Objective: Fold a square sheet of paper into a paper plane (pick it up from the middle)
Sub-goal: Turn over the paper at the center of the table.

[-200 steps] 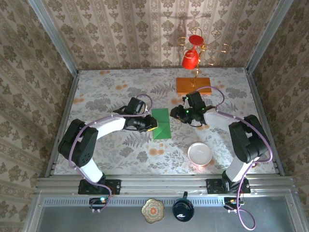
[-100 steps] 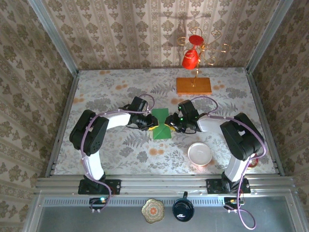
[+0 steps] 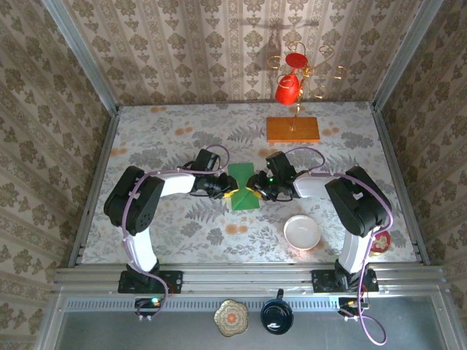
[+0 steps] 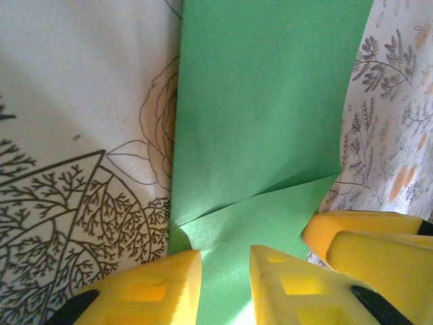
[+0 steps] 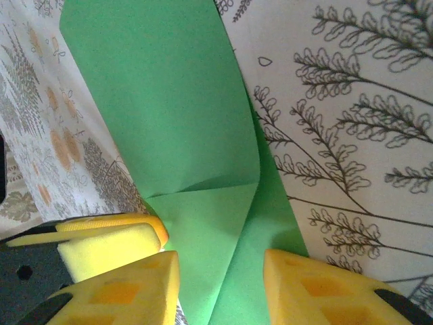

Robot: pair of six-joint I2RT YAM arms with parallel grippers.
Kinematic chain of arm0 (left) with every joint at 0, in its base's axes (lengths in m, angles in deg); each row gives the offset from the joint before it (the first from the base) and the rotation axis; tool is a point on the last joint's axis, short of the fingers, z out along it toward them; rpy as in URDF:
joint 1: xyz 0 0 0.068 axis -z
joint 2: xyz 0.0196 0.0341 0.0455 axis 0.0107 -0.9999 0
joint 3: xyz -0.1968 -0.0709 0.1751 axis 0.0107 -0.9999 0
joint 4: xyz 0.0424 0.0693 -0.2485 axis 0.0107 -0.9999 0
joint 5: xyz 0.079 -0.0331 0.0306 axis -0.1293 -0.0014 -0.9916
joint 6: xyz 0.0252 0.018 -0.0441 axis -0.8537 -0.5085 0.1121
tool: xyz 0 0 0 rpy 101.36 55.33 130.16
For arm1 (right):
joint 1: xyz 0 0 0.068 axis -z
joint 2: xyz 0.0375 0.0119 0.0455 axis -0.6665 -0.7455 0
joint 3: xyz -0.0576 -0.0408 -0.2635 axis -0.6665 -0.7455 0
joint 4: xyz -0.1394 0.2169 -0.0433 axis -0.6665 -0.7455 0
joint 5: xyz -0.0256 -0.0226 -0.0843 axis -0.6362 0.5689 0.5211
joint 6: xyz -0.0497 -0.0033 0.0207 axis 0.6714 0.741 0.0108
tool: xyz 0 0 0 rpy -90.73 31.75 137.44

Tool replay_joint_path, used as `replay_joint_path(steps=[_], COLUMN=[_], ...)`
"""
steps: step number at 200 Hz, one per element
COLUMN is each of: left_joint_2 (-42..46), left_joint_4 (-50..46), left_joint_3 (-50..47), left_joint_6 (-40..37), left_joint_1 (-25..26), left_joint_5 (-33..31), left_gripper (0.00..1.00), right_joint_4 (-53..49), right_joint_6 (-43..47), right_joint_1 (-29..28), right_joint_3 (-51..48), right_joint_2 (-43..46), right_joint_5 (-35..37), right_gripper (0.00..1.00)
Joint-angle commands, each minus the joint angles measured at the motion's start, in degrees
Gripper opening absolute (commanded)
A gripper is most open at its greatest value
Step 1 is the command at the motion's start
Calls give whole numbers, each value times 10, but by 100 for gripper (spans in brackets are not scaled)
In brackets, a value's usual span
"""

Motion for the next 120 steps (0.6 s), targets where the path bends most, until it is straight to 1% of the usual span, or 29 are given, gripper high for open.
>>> replay_joint_path(steps=[1, 20, 67, 102, 120], left_joint_2=[-6, -7, -5, -3, 0], left_joint_4=[-16, -12, -12, -15, -15], left_joint_3=[-25, -27, -28, -29, -30], left_joint_6=[21, 23, 22, 21, 21], left_joint_1=[-1, -1, -1, -1, -1], left_joint_5=[-21, -18, -18, -18, -19], left_gripper=[28, 28, 28, 28, 28], right_joint_4=[-1, -1, 25, 76, 79], right_joint_6=[-16, -14, -3, -7, -2], right_joint_1=[-3, -6, -17, -21, -24], right_joint_3=[13, 18, 24, 8, 3], right_joint_2=[-15, -21, -28, -29, -27], right_joint_5=[16, 12, -4, -17, -12], right_gripper=[40, 39, 29, 27, 26])
